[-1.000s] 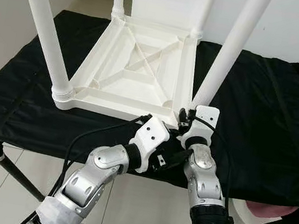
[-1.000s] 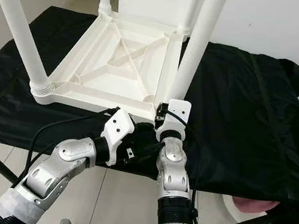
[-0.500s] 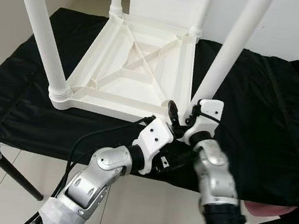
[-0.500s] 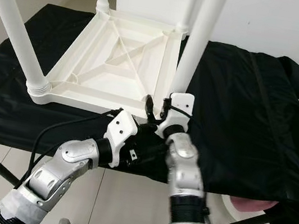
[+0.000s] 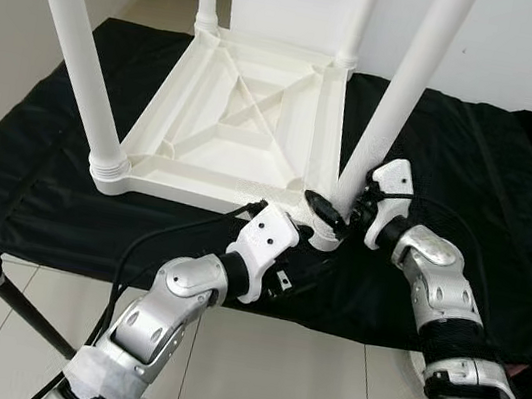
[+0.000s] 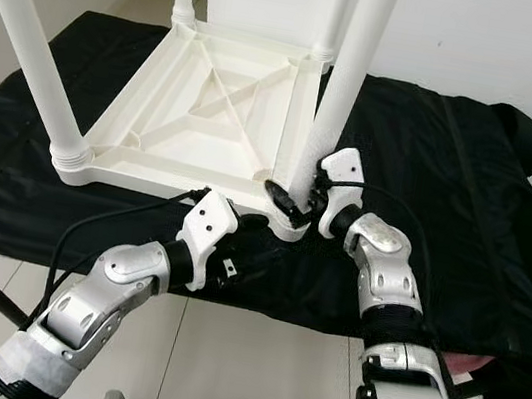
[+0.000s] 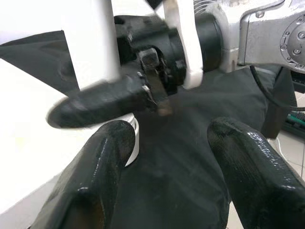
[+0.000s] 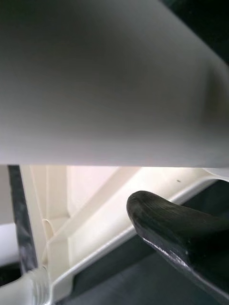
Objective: Building children table
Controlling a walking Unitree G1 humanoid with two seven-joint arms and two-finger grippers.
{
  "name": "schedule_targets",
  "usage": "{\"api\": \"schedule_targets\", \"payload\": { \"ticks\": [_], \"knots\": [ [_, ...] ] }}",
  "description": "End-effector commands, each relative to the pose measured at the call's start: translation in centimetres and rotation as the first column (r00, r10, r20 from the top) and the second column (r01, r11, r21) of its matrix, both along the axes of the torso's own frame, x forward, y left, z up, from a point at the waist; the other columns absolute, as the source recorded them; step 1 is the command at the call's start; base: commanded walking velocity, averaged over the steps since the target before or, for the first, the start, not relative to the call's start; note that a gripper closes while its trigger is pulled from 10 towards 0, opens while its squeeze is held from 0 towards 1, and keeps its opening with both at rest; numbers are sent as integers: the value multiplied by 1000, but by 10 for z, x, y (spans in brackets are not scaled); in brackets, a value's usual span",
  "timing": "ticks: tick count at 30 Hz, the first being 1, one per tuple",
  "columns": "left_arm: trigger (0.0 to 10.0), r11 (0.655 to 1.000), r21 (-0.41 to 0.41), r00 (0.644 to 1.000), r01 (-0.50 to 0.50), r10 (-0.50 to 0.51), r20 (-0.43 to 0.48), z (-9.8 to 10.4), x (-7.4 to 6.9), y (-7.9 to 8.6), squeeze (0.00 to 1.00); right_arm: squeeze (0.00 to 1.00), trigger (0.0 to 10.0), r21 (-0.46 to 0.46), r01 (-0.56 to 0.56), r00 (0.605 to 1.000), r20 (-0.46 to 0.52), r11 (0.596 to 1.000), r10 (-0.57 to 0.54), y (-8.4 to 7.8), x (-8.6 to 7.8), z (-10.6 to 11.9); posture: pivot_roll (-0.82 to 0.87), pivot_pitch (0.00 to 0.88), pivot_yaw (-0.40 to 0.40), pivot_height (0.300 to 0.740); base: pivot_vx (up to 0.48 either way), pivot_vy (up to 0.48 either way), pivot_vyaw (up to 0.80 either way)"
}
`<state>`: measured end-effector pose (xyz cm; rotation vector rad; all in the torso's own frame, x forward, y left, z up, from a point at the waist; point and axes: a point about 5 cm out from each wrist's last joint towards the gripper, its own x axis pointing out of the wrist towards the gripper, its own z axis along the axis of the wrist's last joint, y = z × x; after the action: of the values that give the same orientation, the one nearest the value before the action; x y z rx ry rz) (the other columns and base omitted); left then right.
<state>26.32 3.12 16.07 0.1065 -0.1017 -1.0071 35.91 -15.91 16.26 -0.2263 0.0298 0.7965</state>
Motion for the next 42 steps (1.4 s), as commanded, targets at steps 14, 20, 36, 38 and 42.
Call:
{"api": "schedule_targets", "payload": {
  "ticks": [14, 20, 36, 38, 42],
  "knots": [
    [10000, 1000, 11, 1000, -13, 13, 16, 2, 2, 1, 0, 0, 0, 4, -58, 995, -76, 998, 58, 12, 9, -15, -71, 21, 6, 740, 0, 0, 0],
    [10000, 1000, 11, 1000, -10, 9, 16, 3, 2, 1, 0, 0, 0, 80, -46, 996, -76, 996, 52, 11, 7, -15, -77, 26, 11, 740, 0, 0, 0],
    [10000, 1000, 6, 1000, 1, -1, -1, -1, -3, -1, 0, 0, 0, 134, 416, 909, -27, 899, -417, 9, 0, -16, -88, 53, 9, 740, 0, 0, 0],
    [10000, 1000, 6, 1000, -1, 1, -3, -1, -3, -1, 0, 0, 0, 143, 464, 885, -29, 874, -465, 9, -3, -17, -88, 53, 9, 740, 0, 0, 0],
    [10000, 1000, 9, 1000, 0, 0, -11, -3, -4, 0, 0, 0, 0, 191, 662, 744, -48, 725, -666, 14, -12, -20, -91, 61, 9, 740, 0, 0, 0]
  ]
}}
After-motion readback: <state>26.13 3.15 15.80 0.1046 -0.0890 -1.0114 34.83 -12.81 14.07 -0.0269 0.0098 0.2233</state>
